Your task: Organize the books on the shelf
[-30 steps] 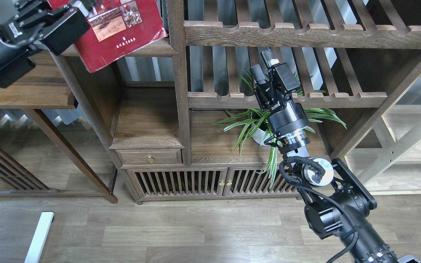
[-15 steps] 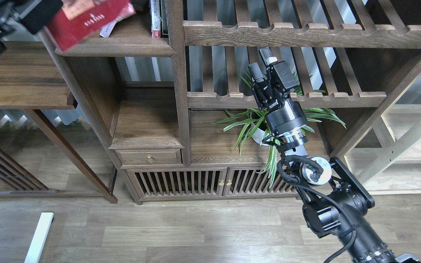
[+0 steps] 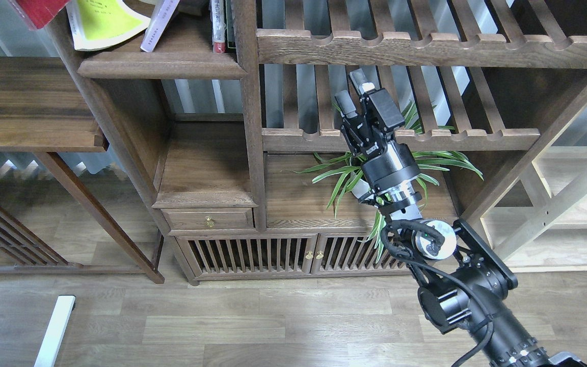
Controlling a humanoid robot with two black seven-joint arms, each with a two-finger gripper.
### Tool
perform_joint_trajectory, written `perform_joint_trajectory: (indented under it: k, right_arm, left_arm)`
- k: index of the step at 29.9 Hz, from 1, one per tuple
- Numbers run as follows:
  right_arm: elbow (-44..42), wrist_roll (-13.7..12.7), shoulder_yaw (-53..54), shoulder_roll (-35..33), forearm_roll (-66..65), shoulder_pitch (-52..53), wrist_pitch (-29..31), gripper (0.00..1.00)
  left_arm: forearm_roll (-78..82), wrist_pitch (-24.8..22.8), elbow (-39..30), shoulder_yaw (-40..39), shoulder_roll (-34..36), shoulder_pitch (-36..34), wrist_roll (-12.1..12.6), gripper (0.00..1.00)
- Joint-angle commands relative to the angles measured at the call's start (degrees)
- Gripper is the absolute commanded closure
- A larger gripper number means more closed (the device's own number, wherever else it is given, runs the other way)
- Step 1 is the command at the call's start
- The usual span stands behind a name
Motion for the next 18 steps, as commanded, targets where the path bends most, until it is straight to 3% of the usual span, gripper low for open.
perform_joint_trajectory:
  k: [1, 10, 18]
  right_arm:
    - [0.25, -0.08, 0.08, 0.00, 0.03, 0.17, 0.07, 0.28]
    - [0.43, -0.26, 0.08, 0.00, 0.03, 0.17, 0.87, 0.28]
    - [0.43, -0.26, 0.08, 0.00, 0.03, -0.01, 0.95, 0.28]
  left_arm:
    - [0.43, 1.35, 0.78, 3.96, -0.11, -2.26, -0.15, 0.92]
    - [1.05, 8.90, 6.31, 13.63, -2.48, -10.70, -3.40, 0.91]
    - [1.14, 9.35, 17.20, 21.02, -5.20, -19.04, -7.44, 0.90]
